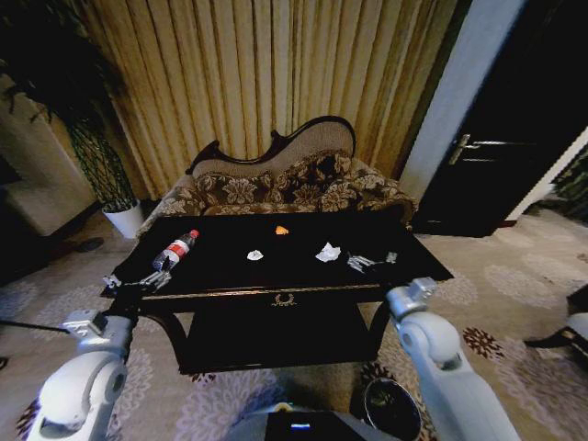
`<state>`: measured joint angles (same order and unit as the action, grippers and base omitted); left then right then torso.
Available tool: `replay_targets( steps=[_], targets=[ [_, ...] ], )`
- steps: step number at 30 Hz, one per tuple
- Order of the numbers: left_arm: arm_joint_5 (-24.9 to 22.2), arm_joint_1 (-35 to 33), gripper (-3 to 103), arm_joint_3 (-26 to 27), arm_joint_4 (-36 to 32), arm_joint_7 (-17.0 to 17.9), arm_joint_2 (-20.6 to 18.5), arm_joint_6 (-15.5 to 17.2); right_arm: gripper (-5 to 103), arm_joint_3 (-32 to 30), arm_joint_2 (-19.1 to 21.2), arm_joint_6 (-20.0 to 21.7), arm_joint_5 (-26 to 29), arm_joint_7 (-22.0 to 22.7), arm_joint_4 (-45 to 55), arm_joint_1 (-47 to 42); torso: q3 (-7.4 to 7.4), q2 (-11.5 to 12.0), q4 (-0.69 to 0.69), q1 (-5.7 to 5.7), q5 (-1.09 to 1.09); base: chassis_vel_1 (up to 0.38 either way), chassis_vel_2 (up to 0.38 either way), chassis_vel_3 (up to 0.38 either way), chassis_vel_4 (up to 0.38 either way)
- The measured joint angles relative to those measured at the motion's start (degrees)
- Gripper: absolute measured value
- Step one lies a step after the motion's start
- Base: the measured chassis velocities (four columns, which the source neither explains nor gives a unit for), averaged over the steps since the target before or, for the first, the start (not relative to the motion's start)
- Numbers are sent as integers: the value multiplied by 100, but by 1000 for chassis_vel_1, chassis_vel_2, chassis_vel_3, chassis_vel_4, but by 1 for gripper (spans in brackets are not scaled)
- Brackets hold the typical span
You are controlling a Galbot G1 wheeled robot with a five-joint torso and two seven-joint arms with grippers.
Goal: Move to the front of the table and place the trash on the table into the trash bin.
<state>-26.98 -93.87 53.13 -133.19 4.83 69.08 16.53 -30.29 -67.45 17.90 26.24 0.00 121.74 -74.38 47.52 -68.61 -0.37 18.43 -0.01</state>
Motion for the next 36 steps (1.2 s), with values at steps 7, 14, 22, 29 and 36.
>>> replay_targets(
  steps=[7, 14, 22, 29, 36],
  targets=[
    [94, 9, 100, -59, 21, 0, 69, 33, 100, 517, 109, 187, -68, -1, -359, 460, 0, 0, -1, -1, 1, 0, 0, 0, 0],
    [121, 17, 100, -76, 70, 0, 105, 46, 100, 800, 90, 205, -67, -1, -827, 827, 0, 1, 0, 0, 0, 0, 0, 0, 0],
    [132, -5, 100, -72, 138, 3, 139, 48, 100, 1004, -19, 212, -254, 0, -1248, 1045, 0, 1, 0, 0, 0, 0, 0, 0, 0],
    [136, -20, 100, -49, 117, 9, 150, 48, 100, 1070, -72, 182, -327, -1, -1481, 1196, 0, 1, 0, -1, 1, 0, 0, 0, 0],
    [141, -29, 100, -43, 100, 17, 159, 35, 100, 971, 3, 180, -310, -1, -1503, 1162, 0, 1, -1, 0, 1, 0, 0, 0, 0]
  ],
)
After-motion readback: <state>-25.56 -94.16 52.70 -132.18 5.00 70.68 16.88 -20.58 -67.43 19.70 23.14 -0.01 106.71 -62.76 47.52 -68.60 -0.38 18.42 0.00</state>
